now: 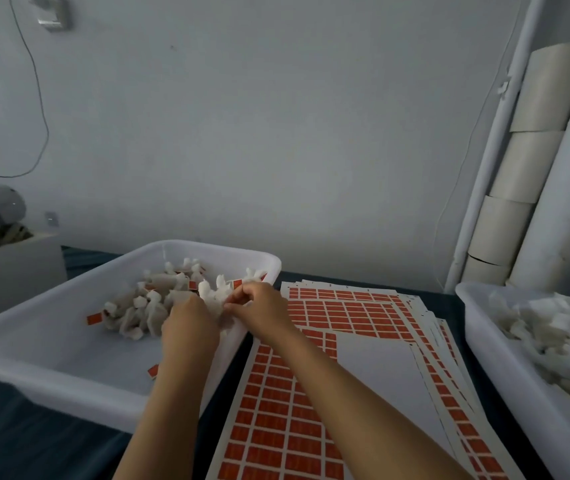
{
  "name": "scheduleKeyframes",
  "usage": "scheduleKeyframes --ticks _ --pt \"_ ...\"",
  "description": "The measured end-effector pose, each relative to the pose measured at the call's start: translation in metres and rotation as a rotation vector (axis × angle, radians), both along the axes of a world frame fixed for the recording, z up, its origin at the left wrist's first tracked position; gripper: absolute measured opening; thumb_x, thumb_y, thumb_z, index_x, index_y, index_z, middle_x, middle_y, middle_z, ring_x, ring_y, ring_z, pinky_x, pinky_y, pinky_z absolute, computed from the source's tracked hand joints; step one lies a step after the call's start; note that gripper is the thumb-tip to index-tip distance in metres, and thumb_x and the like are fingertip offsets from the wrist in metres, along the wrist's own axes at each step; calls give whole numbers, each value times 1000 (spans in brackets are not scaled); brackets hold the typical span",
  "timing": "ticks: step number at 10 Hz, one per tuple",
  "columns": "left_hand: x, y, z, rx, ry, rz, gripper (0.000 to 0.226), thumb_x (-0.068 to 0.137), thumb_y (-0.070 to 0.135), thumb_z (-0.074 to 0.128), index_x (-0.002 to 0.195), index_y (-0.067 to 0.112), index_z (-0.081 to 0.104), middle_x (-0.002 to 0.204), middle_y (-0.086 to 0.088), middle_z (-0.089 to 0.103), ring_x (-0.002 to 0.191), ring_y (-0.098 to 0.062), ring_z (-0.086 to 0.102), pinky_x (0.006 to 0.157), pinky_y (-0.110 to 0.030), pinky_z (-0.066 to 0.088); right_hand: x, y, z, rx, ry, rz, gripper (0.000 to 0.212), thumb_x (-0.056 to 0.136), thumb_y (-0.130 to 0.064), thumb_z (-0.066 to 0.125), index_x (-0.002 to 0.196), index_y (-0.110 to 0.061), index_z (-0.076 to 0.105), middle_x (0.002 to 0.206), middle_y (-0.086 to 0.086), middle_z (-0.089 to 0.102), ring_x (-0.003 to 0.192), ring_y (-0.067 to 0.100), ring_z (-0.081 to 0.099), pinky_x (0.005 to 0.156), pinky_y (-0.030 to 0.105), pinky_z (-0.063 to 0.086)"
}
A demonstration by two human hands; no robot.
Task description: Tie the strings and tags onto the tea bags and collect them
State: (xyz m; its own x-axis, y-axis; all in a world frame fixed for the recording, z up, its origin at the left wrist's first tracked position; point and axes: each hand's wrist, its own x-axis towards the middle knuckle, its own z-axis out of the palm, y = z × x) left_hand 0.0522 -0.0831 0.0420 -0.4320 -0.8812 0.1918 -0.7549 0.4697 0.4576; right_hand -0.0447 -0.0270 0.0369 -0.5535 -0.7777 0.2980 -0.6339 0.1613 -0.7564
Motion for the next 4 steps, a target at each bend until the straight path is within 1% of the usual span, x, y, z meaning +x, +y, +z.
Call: scheduleKeyframes --ticks 1,2,3,4 --pt "1 4 0 -10 -11 -46 29 93 17 51 119 3 54 116 -14 61 106 -27 57 77 -27 39 -1 2 2 -30 -60 33 13 89 -21 61 96 -13 67 106 1 66 100 15 57 95 36 45" --pt "0 11 5 -72 107 -15 28 93 12 48 119 2 51 111 -14 62 98 -28 59 70 -30 41 -2 12 3 -132 -187 52 10 91 -17 58 95 -17 67 102 -7 62 96 6 55 82 16 46" --pt "-8 23 10 -119 227 -10 31 92 14 51 121 5 48 114 -12 60 97 -27 57 69 -31 40 -7 28 1 -234 -306 15 13 91 -16 56 90 -24 66 93 -17 64 92 0 58 73 7 45" --pt "-19 44 18 -133 367 -121 29 91 18 57 119 14 51 111 -4 61 89 -17 55 69 -28 41 -11 53 4 -293 -361 -48 19 92 -14 53 85 -27 65 87 -16 66 89 3 62 78 12 49"
